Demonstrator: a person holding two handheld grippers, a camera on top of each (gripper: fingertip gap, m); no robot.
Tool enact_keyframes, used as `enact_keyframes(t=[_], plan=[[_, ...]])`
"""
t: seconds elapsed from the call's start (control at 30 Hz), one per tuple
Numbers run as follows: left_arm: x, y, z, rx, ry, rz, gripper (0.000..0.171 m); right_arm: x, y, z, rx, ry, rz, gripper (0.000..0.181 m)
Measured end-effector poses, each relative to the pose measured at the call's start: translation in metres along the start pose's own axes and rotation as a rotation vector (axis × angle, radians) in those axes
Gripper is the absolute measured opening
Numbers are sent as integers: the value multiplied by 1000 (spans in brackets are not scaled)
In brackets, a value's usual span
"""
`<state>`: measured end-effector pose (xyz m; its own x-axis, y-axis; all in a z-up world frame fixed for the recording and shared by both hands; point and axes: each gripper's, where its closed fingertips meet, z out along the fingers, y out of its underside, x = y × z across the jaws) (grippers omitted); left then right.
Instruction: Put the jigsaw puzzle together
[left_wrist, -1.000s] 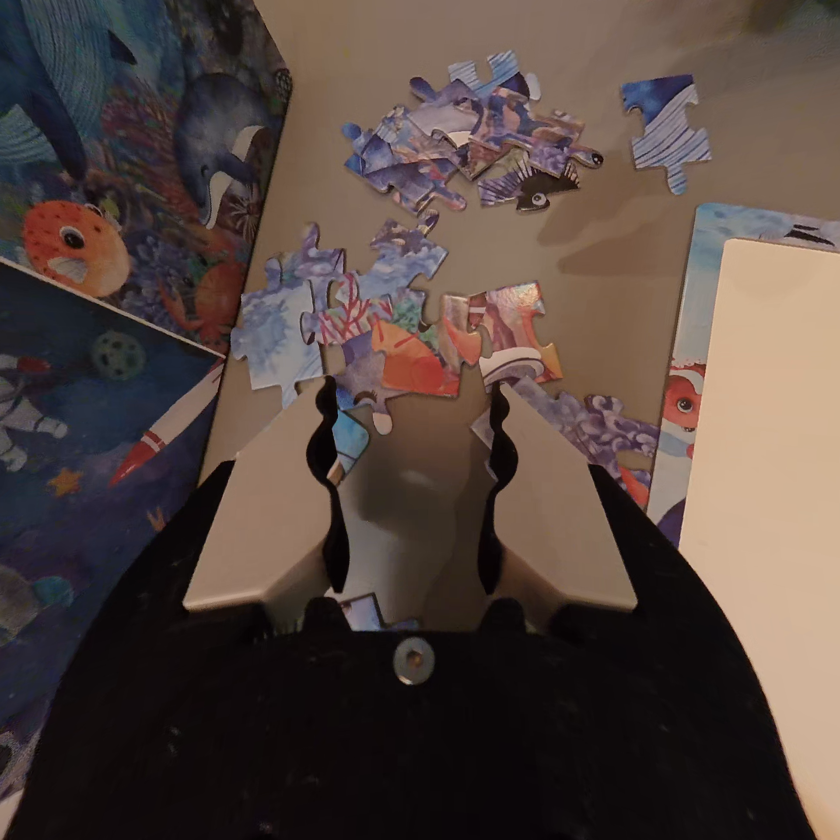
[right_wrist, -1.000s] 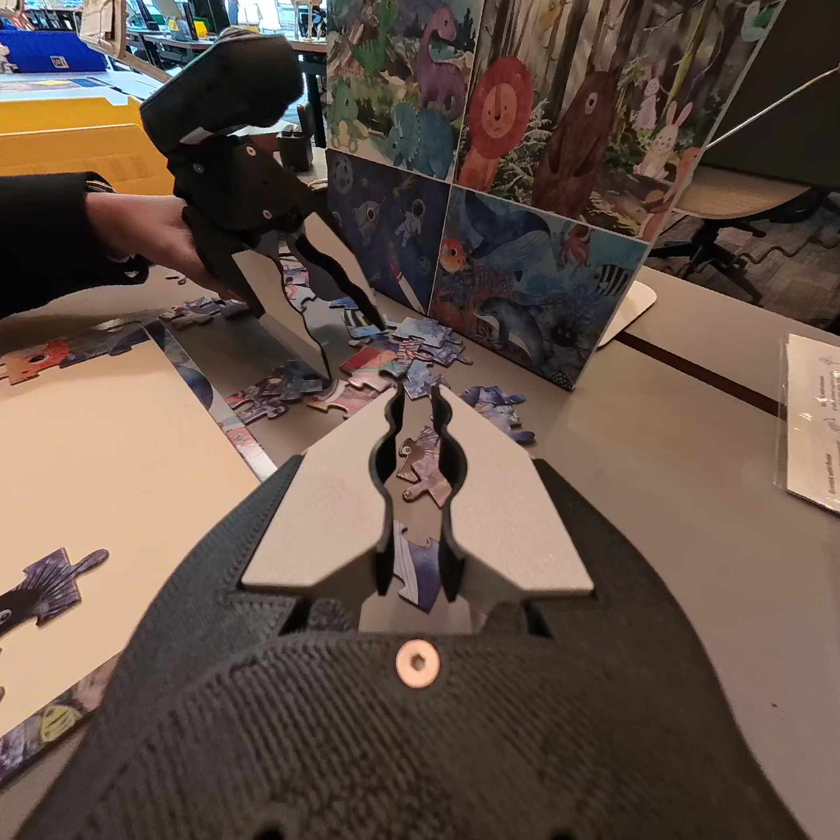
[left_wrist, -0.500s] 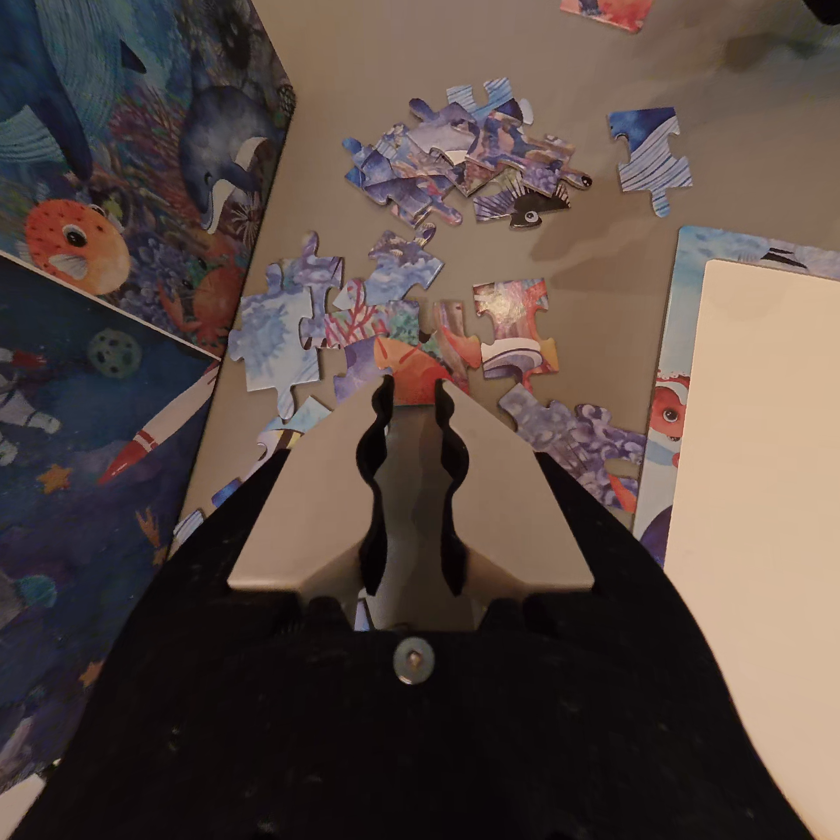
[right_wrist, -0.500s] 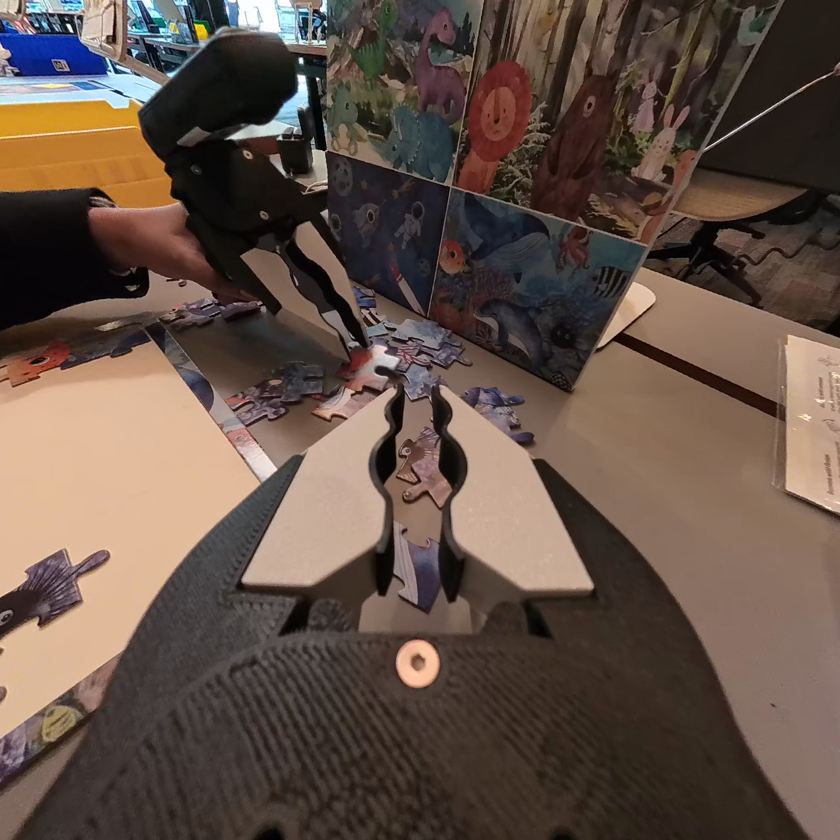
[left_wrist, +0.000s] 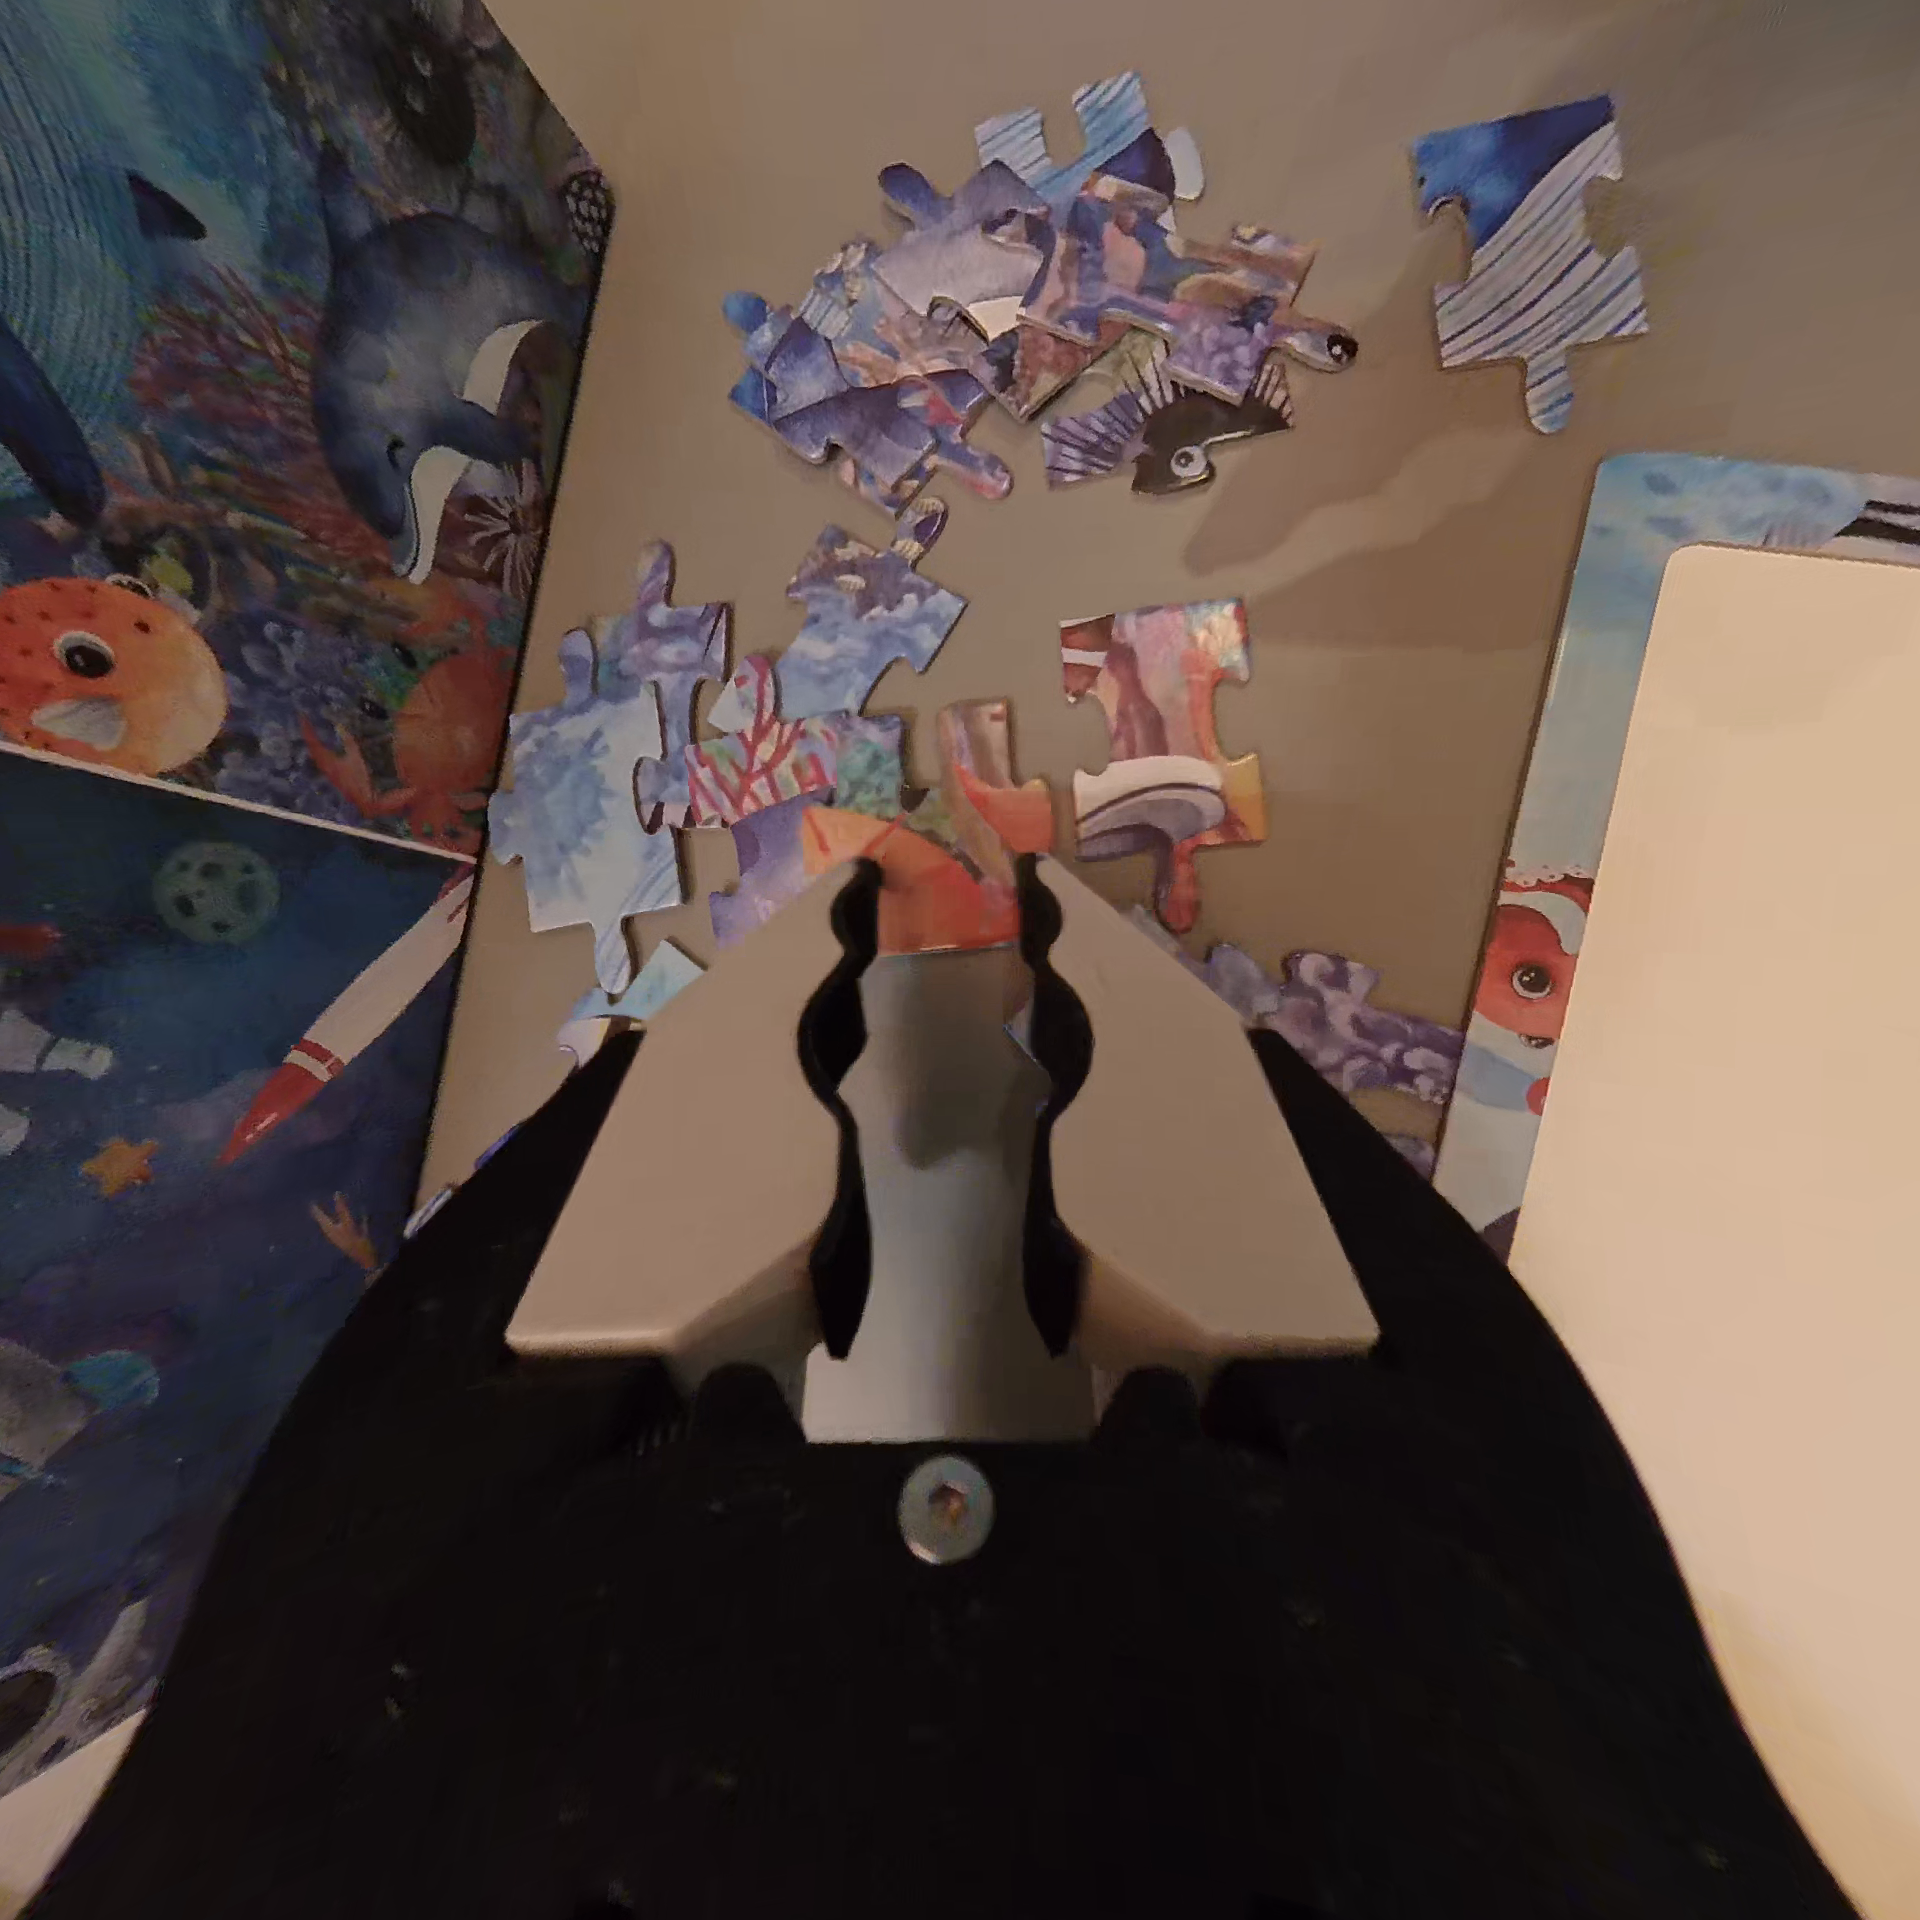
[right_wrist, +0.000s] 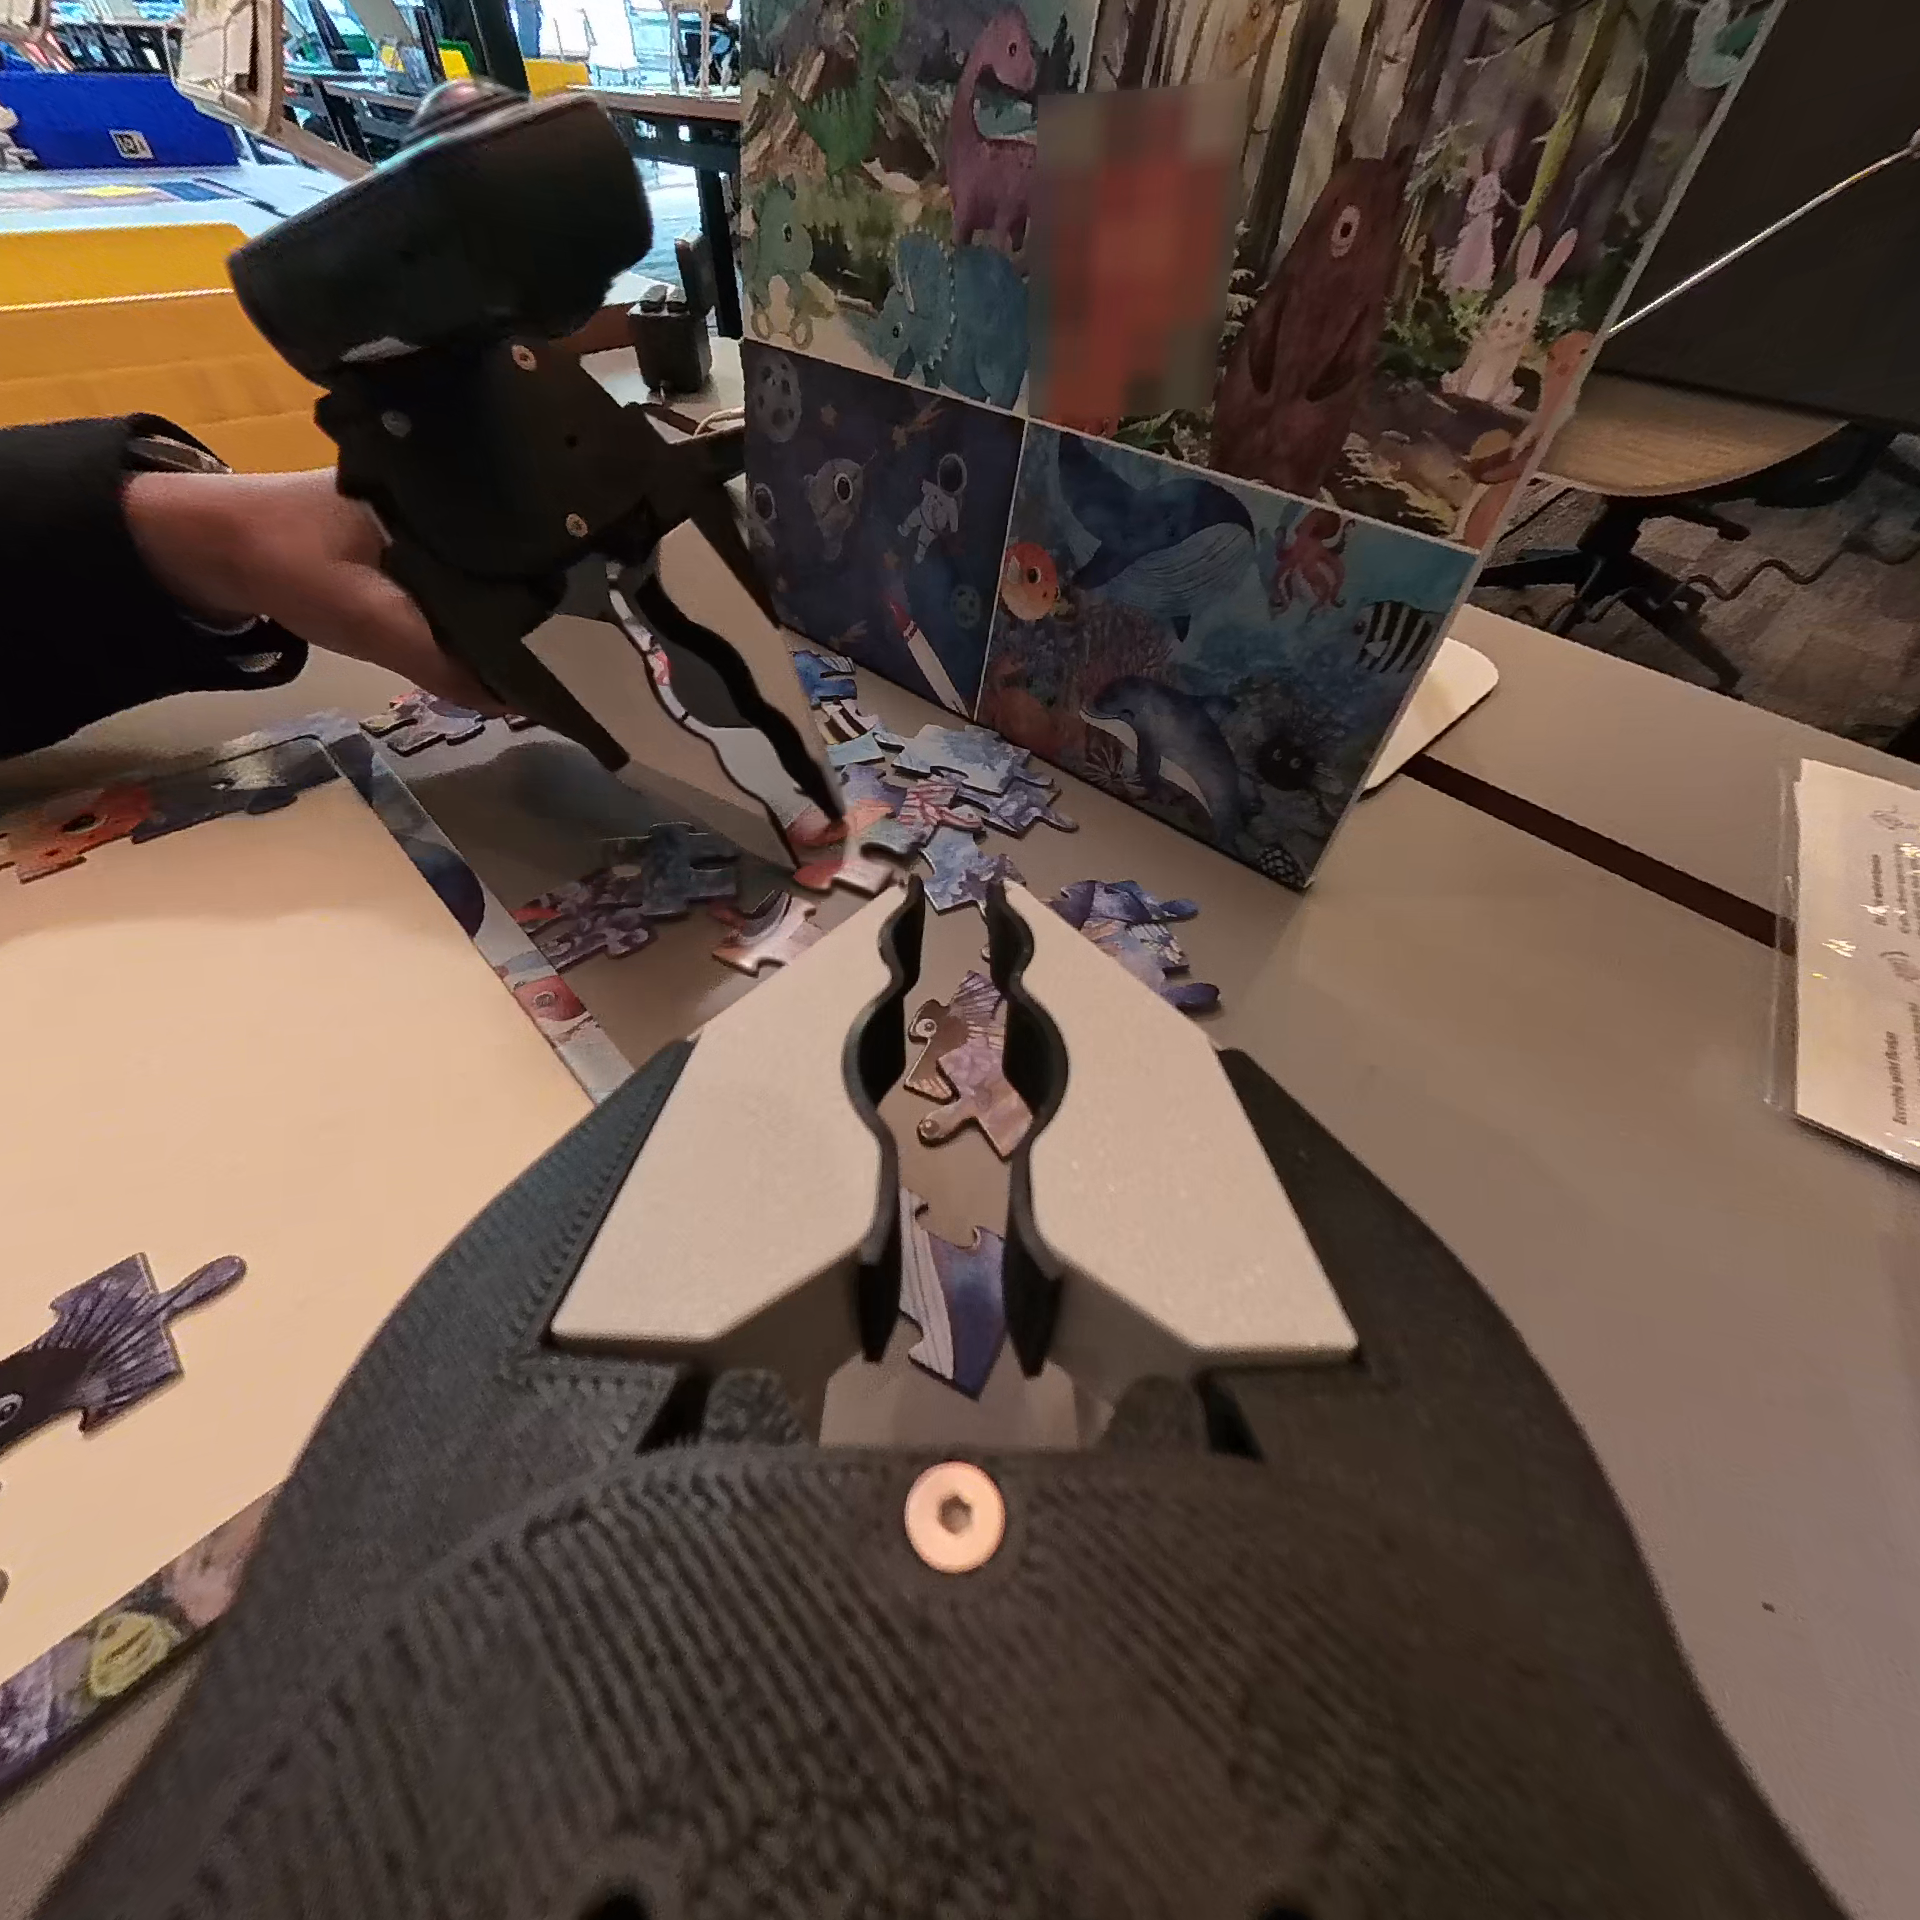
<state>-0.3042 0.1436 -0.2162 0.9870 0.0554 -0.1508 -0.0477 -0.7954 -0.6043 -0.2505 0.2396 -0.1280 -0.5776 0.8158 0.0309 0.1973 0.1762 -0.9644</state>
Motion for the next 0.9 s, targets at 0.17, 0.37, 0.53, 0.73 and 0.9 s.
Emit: enact_keyframes(t=[0.17, 0.37, 0.53, 0.73, 0.9], plan=[[0, -1, 1, -41, -102, 110, 9, 0, -1, 0, 1, 1, -4, 10], [0, -3, 1, -50, -140, 134, 9, -2, -2, 0, 2, -1, -9, 11], [11, -6, -6, -10, -73, 43, 20, -5, 0, 3, -11, -8, -19, 11], [12, 10, -49, 69, -168, -58, 23, -14, 13, 17, -107, 50, -25, 21], [15, 40, -91, 214, -191, -283, 23, -44, 9, 56, -175, 30, 52, 51]])
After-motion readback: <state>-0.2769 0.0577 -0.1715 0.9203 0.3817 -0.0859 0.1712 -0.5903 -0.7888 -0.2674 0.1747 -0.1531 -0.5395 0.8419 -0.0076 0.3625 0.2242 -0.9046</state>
